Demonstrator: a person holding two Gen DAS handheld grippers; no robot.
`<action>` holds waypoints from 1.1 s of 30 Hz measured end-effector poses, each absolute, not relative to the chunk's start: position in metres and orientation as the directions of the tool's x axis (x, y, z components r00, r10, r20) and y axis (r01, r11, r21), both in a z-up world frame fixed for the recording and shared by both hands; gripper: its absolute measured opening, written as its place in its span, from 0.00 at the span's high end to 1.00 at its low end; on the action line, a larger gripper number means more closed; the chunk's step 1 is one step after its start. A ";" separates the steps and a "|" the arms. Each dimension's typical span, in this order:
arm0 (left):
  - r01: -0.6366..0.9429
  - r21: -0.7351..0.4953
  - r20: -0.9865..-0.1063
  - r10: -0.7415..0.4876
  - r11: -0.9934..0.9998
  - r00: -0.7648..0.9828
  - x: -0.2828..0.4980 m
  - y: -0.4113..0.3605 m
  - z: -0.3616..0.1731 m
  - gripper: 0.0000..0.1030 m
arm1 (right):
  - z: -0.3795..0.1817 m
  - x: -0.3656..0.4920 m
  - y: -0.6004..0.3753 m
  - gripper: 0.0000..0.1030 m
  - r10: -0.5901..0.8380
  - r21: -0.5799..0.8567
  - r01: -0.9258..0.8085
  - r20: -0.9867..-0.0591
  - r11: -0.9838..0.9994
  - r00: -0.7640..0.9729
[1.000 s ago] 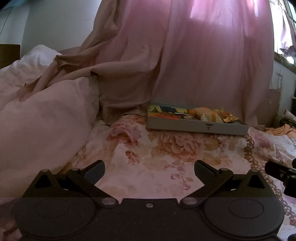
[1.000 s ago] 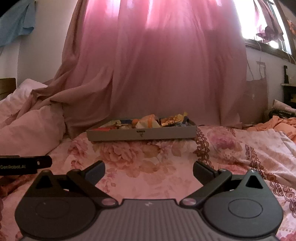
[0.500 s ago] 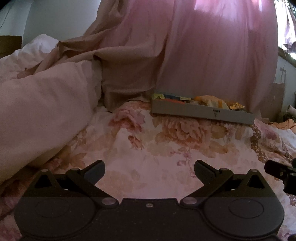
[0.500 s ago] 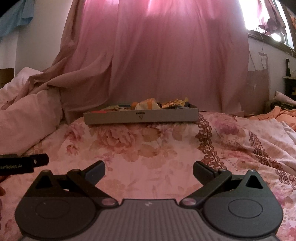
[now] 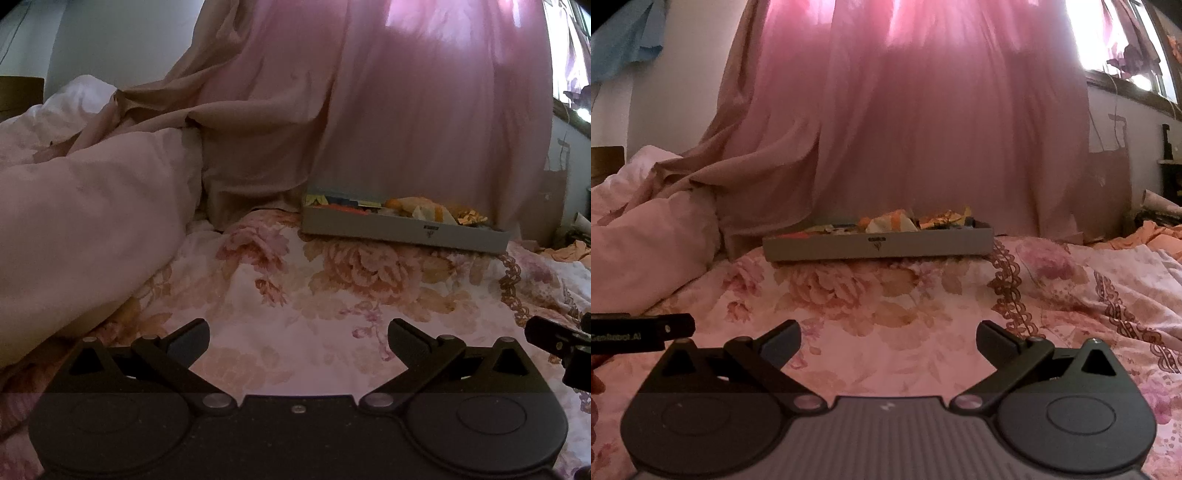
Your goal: Organize snacks
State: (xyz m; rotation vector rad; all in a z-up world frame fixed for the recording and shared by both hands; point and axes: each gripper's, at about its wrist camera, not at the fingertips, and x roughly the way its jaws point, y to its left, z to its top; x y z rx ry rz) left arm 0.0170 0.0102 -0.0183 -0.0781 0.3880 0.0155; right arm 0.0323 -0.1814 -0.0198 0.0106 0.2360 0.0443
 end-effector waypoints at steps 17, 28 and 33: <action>-0.027 -0.068 -0.342 0.002 0.997 0.940 0.015 0.010 -0.017 0.01 | -0.021 0.030 -0.184 0.00 0.005 -0.027 -0.011 -0.200 1.000 0.980; -0.021 -0.068 -0.341 -0.003 0.997 0.940 0.015 0.010 -0.018 0.01 | -0.022 0.030 -0.185 0.00 -0.014 -0.028 0.009 -0.188 1.000 0.982; -0.017 -0.067 -0.345 -0.007 0.998 0.939 0.015 0.010 -0.019 0.01 | -0.022 0.031 -0.186 0.00 -0.024 -0.038 0.017 -0.178 0.999 0.984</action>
